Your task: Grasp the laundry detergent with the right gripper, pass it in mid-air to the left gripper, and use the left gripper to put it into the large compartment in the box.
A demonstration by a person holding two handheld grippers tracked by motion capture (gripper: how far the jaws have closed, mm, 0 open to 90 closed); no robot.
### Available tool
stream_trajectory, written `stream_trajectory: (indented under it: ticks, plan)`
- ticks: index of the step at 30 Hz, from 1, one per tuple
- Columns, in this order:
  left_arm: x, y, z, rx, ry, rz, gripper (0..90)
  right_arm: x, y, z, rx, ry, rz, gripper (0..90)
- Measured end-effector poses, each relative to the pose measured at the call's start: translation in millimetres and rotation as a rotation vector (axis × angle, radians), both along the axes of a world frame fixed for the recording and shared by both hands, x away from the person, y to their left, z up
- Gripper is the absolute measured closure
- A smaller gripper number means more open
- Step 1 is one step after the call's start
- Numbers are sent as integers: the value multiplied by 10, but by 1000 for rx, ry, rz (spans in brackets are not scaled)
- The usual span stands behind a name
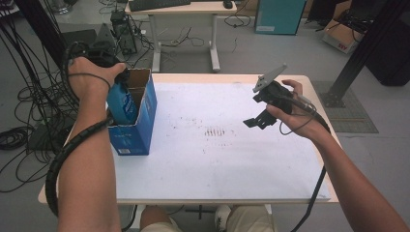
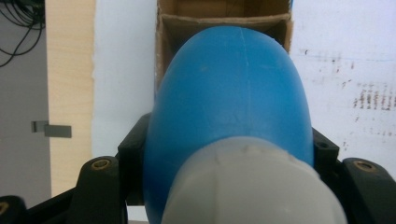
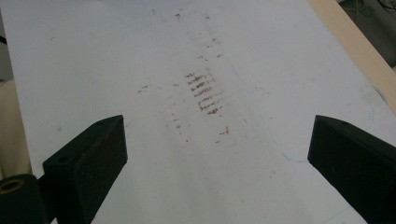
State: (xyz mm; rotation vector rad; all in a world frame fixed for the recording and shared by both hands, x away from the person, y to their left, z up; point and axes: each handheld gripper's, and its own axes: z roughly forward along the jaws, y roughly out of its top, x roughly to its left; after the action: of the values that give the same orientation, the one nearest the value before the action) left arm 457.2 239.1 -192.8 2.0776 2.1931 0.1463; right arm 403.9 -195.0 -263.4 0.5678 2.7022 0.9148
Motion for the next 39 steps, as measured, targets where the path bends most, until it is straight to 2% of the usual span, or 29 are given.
stream_trajectory:
  ticks: [3, 16, 30, 39]
  plan:
    - [3, -4, -124, 1, 3, -14, 373, 4, 6, -22, -18, 8, -2, 48]
    - [30, -32, -507, 7, 6, -30, 372, 33, 17, -89, -16, 11, -12, 47]
    - [39, -28, -720, -8, 9, -36, 372, 58, 33, -126, -31, 24, -23, 47]
    - [31, -17, -840, -8, 34, -55, 372, 81, 1, -128, -37, 24, -22, 47]
